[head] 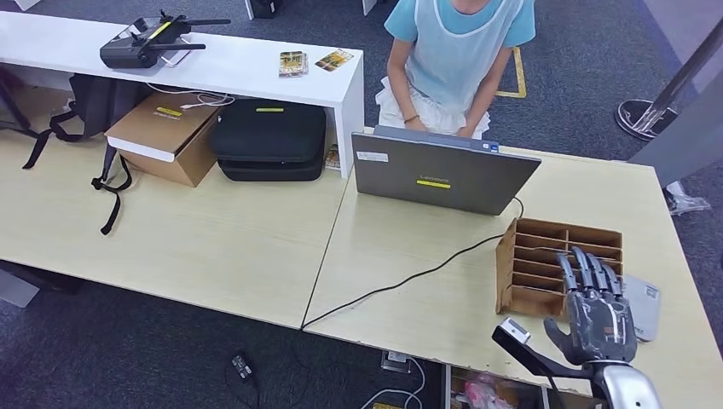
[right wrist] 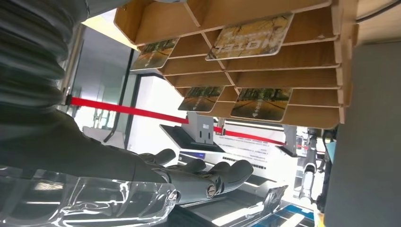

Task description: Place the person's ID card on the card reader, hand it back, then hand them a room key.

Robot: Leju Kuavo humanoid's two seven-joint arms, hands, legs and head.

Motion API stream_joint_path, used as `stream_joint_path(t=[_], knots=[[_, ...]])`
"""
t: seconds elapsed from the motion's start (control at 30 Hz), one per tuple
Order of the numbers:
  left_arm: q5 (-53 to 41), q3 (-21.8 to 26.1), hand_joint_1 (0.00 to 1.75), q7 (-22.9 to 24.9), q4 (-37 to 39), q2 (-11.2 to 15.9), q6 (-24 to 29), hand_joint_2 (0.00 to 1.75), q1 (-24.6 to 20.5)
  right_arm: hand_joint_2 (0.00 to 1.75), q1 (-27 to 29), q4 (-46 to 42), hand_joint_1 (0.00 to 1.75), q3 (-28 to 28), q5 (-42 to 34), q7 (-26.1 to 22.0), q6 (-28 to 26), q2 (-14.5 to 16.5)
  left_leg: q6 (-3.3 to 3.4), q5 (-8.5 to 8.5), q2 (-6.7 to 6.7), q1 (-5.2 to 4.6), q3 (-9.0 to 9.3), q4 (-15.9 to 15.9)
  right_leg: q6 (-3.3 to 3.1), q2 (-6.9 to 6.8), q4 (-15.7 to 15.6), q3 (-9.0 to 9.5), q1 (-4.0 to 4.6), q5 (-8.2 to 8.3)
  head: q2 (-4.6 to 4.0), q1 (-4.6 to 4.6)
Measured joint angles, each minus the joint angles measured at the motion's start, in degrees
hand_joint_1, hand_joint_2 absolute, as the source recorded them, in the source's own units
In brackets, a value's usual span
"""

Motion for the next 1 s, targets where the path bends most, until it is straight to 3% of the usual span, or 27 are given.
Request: stream_joint_path(t=[0.73, 1.0], knots=[[0.62, 1.31, 0.00, 0.00, 0.00, -0.18, 0.27, 0.00, -0.01, 1.75, 1.07, 1.36, 0.00, -4.95, -0.17, 0.87, -0.70, 1.18, 0.00, 0.00, 0.01, 0.00, 0.01, 0.00, 0.00, 0.01, 0.00, -0.02, 0.00, 0.00, 0.00, -0.01], [1.20, 1.94, 0.00, 0.00, 0.00, -0.26, 0.52, 0.00, -0.01, 1.75, 1.02, 1.89, 0.00, -5.74, 0.54, 1.69, 2.12, 1.97, 0.00, 0.00, 0.01, 0.00, 0.01, 0.00, 0.00, 0.01, 0.00, -0.02, 0.00, 0.00, 0.00, 0.00]])
